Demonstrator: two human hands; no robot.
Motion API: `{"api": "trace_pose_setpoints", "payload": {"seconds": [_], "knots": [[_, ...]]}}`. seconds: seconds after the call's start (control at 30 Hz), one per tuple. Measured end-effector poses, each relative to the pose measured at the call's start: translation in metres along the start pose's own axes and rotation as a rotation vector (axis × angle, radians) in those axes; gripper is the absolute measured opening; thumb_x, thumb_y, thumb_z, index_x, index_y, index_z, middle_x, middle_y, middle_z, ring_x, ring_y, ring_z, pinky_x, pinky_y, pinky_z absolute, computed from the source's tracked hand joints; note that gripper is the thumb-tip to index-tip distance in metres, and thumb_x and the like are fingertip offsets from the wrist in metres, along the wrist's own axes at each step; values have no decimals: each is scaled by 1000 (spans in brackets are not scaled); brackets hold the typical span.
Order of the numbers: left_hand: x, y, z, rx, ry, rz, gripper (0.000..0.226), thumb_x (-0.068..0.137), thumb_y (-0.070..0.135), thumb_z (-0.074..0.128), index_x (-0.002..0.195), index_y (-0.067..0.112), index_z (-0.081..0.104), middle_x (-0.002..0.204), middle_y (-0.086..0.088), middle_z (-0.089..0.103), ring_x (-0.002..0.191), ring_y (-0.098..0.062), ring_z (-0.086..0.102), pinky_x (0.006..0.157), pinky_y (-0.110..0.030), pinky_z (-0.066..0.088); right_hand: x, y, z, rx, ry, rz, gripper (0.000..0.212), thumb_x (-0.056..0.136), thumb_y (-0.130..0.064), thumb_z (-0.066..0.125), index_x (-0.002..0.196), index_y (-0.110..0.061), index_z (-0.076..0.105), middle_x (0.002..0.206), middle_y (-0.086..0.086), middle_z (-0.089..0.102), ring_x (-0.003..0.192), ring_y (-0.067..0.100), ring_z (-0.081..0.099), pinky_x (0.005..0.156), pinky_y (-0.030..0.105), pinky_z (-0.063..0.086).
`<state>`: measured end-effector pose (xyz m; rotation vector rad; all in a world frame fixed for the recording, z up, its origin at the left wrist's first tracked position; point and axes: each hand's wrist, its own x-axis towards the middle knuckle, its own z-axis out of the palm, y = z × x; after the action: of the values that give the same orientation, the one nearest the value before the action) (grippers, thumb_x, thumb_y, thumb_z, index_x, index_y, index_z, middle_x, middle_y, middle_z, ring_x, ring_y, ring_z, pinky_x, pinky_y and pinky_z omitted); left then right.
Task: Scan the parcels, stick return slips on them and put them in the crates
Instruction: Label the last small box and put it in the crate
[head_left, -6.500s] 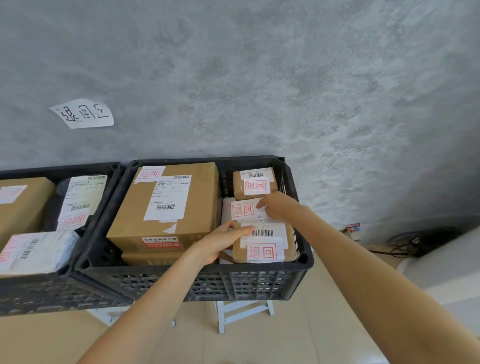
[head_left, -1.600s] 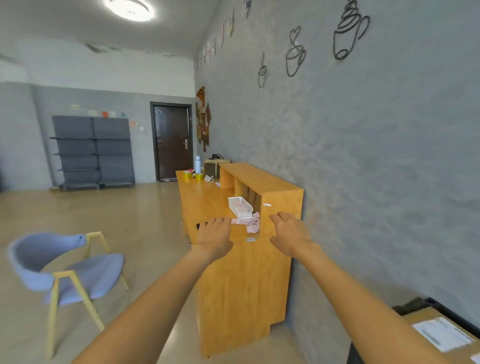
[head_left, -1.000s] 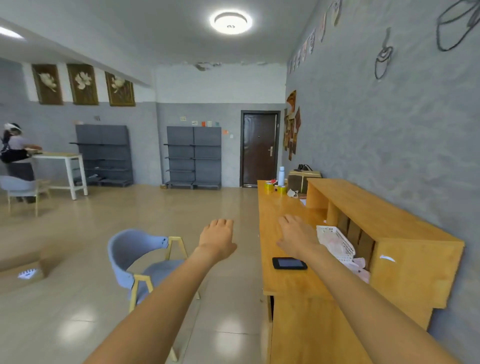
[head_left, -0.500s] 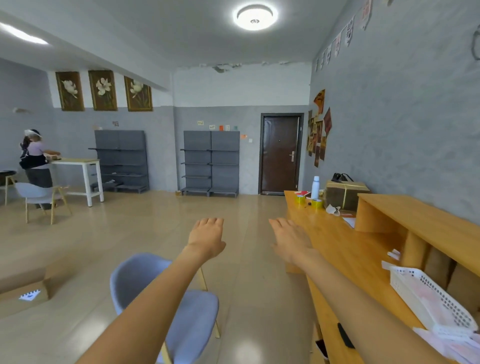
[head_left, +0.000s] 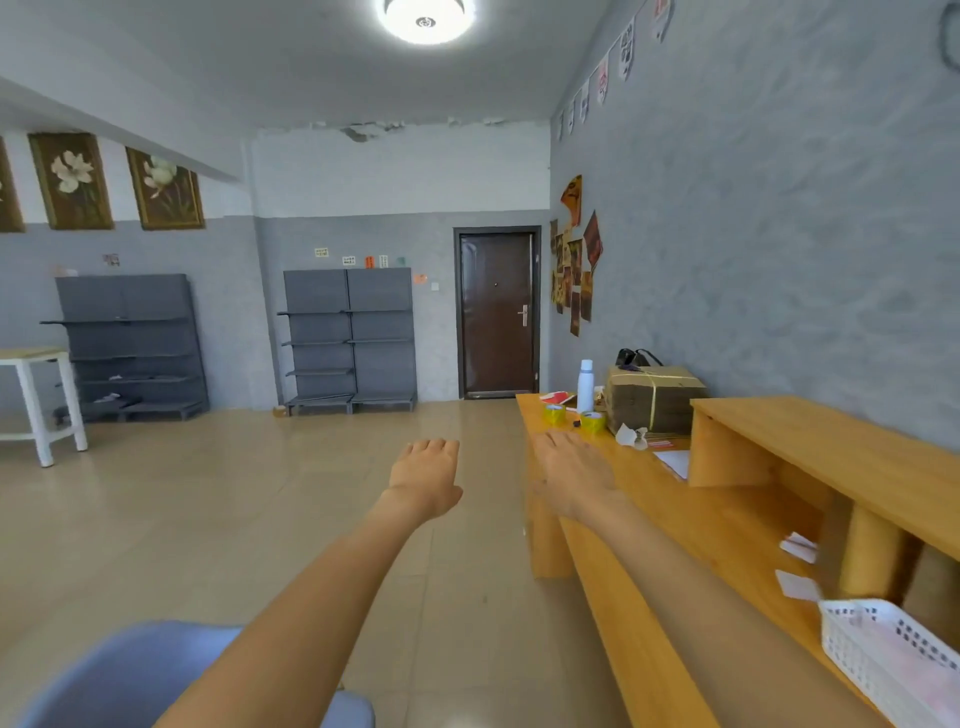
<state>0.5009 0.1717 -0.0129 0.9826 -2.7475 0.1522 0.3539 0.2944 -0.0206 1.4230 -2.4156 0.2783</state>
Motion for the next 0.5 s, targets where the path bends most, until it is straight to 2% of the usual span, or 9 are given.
{"api": "trace_pose_setpoints", "payload": {"seconds": [0.1,0.23,0.3,0.43,0.47,0.5], "knots": [[77,19,-2,-24,46,57,56,93,31,57,141,10,37,145,-9,43,134,-29,37,109,-36,30,46,49,5,-32,59,68,44,93,-18,54,136,-15,43,140,5,46,128,25,42,101,36,42],[160,69,7,-79,79,205,54,93,31,56,140,11,38,144,-9,44,133,-29,39,107,-36,33,78,115,8,-63,66,205,51,95,-20,52,143,-14,37,145,5,41,134,24,37,108,37,36],[194,100,21,-98,60,288,57,93,32,58,142,13,37,144,-8,44,134,-28,39,107,-37,34,77,147,11,-105,12,281,55,96,-22,50,147,-16,31,150,4,35,138,24,32,111,37,31],[248,180,33,-175,72,459,50,92,30,58,137,15,42,140,-6,49,129,-26,44,104,-35,38,57,219,5,-181,-9,490,56,97,-26,48,148,-16,28,153,5,31,140,25,29,113,39,27],[253,179,31,-183,80,460,51,92,31,58,138,14,42,139,-7,49,128,-26,44,105,-36,38,58,221,10,-194,22,495,55,97,-24,47,148,-16,28,152,6,31,140,25,29,113,40,27],[275,232,36,-214,95,613,53,92,32,58,139,14,41,139,-7,49,129,-27,44,105,-37,38,37,253,9,-253,9,640,55,96,-22,46,148,-16,28,152,5,32,140,25,29,113,39,27]]}}
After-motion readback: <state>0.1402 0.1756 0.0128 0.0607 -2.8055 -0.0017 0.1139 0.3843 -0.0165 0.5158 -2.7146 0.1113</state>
